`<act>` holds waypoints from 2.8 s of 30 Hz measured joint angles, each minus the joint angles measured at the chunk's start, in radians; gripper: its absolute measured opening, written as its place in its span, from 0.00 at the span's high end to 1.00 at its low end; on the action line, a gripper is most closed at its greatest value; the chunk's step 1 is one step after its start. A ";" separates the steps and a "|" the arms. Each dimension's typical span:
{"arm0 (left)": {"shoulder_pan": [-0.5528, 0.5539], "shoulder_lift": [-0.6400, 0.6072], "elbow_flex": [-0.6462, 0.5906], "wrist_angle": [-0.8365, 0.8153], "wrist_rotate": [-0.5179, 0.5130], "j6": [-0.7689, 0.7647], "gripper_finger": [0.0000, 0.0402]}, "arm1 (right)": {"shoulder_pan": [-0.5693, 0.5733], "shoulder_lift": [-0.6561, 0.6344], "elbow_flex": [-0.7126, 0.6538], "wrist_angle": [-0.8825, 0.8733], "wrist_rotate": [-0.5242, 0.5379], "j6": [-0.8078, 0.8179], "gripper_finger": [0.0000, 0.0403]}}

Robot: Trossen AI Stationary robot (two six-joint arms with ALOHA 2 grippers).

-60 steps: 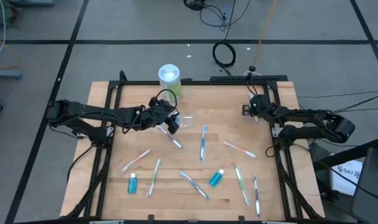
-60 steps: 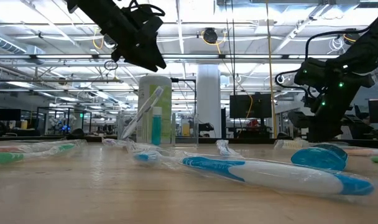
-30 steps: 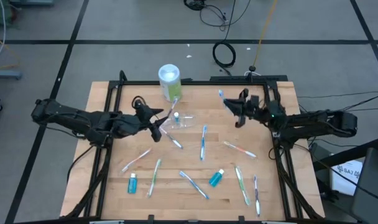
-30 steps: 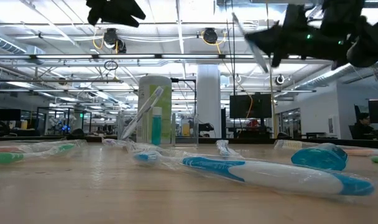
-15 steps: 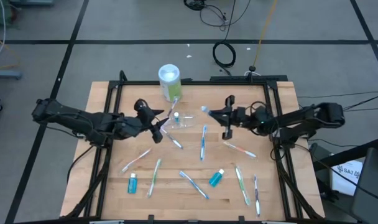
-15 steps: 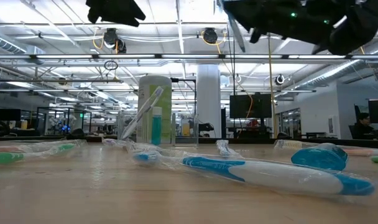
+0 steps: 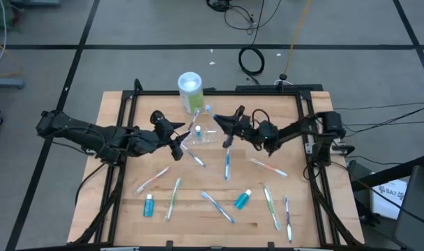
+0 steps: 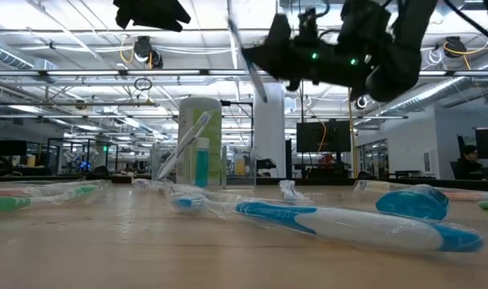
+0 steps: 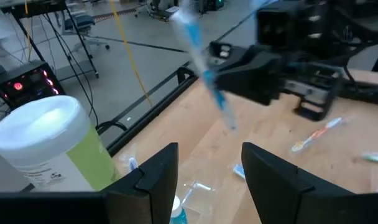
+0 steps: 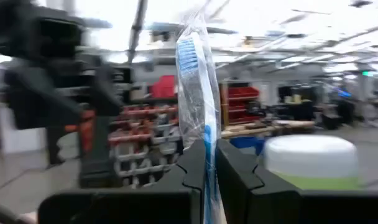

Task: Pick & Place toothbrushing station
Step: Put the right blue toothbrush into the right side of the transparent organizer, then put the left orange toothbrush into the left side of the transparent organizer

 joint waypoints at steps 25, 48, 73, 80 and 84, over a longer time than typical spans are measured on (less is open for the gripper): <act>-0.006 -0.018 0.001 0.058 0.006 0.128 0.54 | -0.007 0.222 0.180 -0.175 0.153 -0.010 0.96; -0.006 -0.018 0.000 0.039 0.005 0.124 0.54 | -0.003 0.221 0.178 -0.312 0.261 0.057 0.91; -0.010 -0.018 0.000 -0.125 0.102 -0.040 0.54 | 0.029 -0.124 0.174 -0.729 0.262 -0.113 0.55; -0.033 -0.016 0.000 -0.445 0.270 -0.324 0.54 | 0.070 -0.322 0.174 -1.275 0.262 0.029 0.56; -0.060 -0.006 -0.004 -0.652 0.361 -0.550 0.54 | 0.106 -0.359 0.173 -1.432 0.262 0.100 0.55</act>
